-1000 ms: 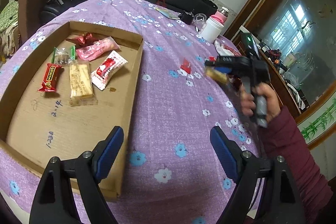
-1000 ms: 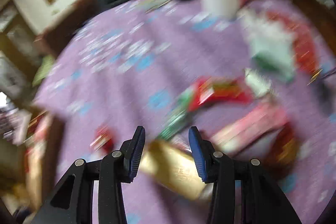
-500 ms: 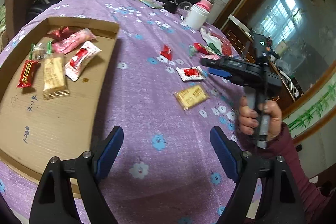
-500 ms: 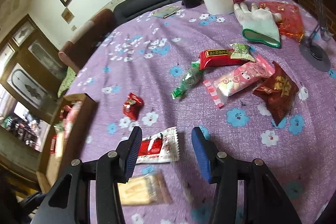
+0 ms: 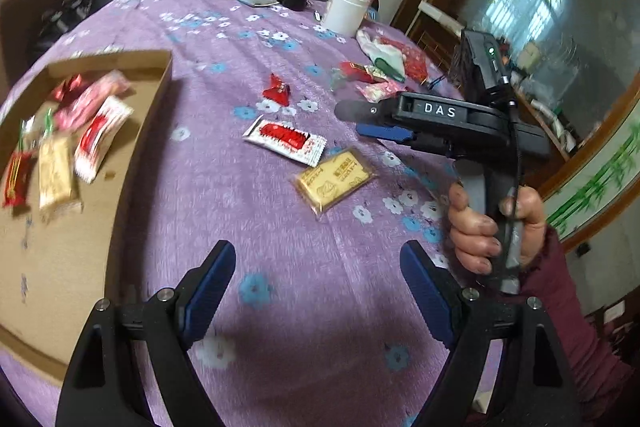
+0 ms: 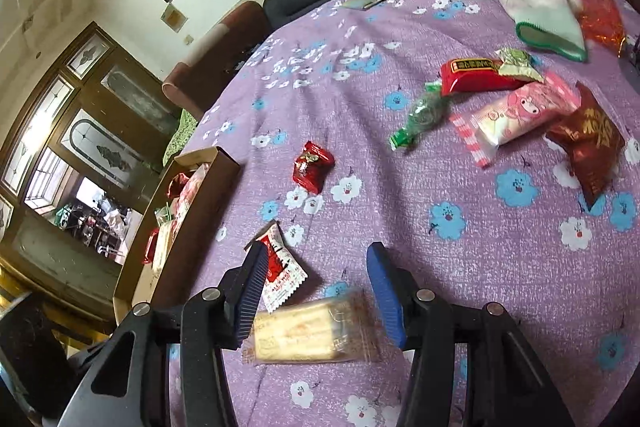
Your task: Organize snacks
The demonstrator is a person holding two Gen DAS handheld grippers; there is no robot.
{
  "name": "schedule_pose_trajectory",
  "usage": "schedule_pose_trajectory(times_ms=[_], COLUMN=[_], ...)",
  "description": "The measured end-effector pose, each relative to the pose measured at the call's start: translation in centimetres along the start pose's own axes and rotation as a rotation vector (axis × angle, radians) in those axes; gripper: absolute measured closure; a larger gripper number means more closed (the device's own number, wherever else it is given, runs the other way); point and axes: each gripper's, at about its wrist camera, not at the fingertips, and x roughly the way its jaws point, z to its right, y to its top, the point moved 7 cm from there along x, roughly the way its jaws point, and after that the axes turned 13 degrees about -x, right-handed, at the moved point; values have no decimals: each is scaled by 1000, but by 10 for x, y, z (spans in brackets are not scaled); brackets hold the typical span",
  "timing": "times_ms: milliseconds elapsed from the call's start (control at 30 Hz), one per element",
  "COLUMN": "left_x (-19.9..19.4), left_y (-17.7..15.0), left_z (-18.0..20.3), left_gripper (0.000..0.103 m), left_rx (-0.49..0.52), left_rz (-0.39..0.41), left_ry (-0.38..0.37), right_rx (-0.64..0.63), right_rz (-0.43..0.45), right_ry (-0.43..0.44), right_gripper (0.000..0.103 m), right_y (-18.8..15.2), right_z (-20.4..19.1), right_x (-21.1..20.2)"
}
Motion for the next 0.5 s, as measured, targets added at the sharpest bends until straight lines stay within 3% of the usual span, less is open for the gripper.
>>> schedule_pose_trajectory(times_ms=[67, 200, 367, 500], left_x=[11, 32, 71, 102], left_y=[14, 45, 74, 87], left_z=[-2, -6, -5, -1], left_gripper=[19, 19, 22, 23], left_rx=[-29, -102, -167, -156], left_rz=[-17, -31, -55, -55], left_ry=[42, 31, 69, 135], right_rx=[-16, -14, 91, 138], right_rz=[1, 54, 133, 163], right_ry=[-33, -148, -136, -138], right_gripper=[48, 48, 46, 45], right_y=[1, 7, 13, 14], right_z=[-1, 9, 31, 40], right_x=[0, -14, -38, -47])
